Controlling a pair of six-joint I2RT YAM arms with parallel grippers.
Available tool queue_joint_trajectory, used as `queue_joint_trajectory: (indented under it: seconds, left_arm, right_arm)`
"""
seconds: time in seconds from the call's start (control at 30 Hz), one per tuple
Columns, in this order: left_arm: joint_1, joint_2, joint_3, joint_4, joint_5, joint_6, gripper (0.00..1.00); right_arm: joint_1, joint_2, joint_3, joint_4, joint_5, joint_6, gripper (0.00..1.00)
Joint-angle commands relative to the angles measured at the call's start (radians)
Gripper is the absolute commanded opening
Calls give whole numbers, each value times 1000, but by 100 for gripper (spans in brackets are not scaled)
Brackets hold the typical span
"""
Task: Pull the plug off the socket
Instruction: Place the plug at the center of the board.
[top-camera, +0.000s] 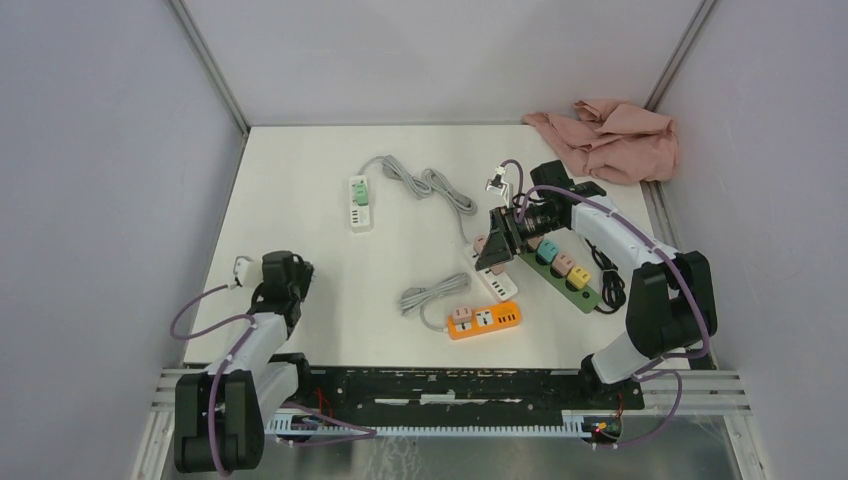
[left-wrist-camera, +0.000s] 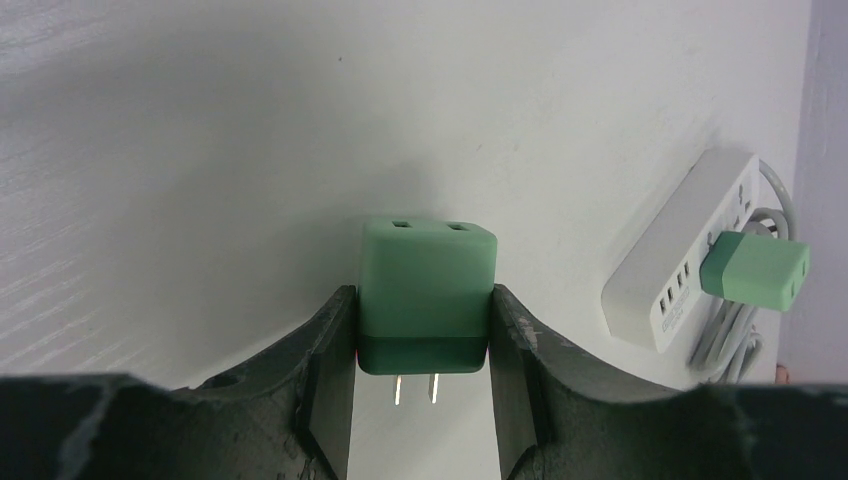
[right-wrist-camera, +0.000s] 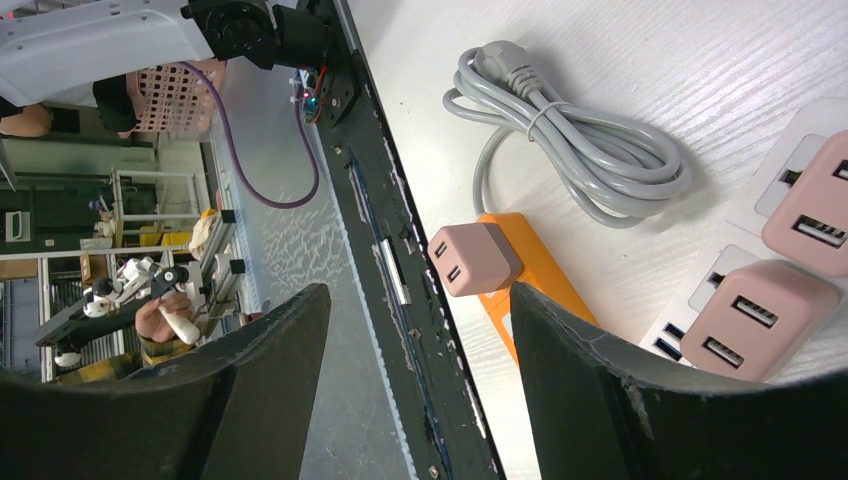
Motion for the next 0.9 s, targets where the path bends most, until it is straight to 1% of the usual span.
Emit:
queue_joint_trajectory:
  seconds: [0.0,0.13,0.27,0.33,0.47,0.7,0.87]
  left_arm:
    - [7,18,58,-37,-68,-61,41]
    - [7,29,71,-62,-80,-67,51]
    - [7,41,77,-73,-78,-71,56]
    - [6,50,82,-82,-77,-72,62]
    - [7,66,99,-105,-76,-74,71]
    - [7,78,124,-150,-43,-72,80]
    - [6,25,138,-199,32,-53,82]
  right_arm:
    - [-6,-25,44,0,-29,-17,72]
    - [-7,-25,44,1,-32,-17,72]
    - [-6,-25,45,-1,-33,-18,73]
    - [-6,-25,45,-1,-34,-17,72]
    - [-6,-24,45,-1,-35,-17,73]
    - [-8,-25,46,-1,-39,-17,72]
    - [-8,-30,46,-5,-43,-24,72]
